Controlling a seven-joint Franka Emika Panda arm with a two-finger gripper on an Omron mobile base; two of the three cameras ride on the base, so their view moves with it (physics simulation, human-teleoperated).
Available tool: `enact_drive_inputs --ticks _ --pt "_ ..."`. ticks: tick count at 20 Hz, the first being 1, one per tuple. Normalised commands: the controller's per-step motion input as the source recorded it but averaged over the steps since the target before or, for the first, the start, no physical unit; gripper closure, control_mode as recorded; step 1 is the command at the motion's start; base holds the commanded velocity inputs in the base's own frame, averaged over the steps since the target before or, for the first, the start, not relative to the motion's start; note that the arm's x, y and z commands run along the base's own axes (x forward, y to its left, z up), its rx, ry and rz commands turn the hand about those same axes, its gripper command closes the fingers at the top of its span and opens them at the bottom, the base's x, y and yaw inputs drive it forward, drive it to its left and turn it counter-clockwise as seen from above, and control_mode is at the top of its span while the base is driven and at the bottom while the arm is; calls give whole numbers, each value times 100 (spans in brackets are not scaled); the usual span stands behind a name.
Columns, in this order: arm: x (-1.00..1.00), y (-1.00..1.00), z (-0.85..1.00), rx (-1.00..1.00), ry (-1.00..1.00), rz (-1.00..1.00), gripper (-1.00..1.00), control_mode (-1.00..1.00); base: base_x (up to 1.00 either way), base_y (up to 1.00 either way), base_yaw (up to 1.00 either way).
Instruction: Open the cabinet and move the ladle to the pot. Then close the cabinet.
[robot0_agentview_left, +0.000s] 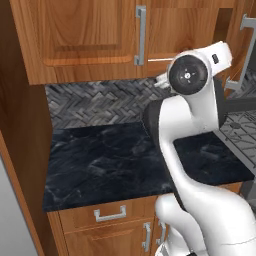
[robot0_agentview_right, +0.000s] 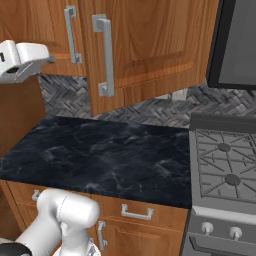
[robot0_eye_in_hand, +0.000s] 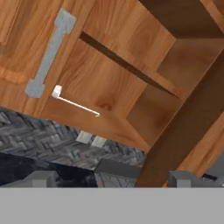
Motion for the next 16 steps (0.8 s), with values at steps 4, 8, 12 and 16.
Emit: enact_drive_inputs --ticks 4,8,12,16 --pt "92 0 0 -14 3 -27 -100 -100 0 0 0" --pt "76 -18 0 -13 8 -17 -100 -100 0 0 0" --pt "28 -31 0 -11 12 -16 -100 -100 0 0 0" --pt "5 -48 0 -6 18 -17 -100 -100 0 0 0"
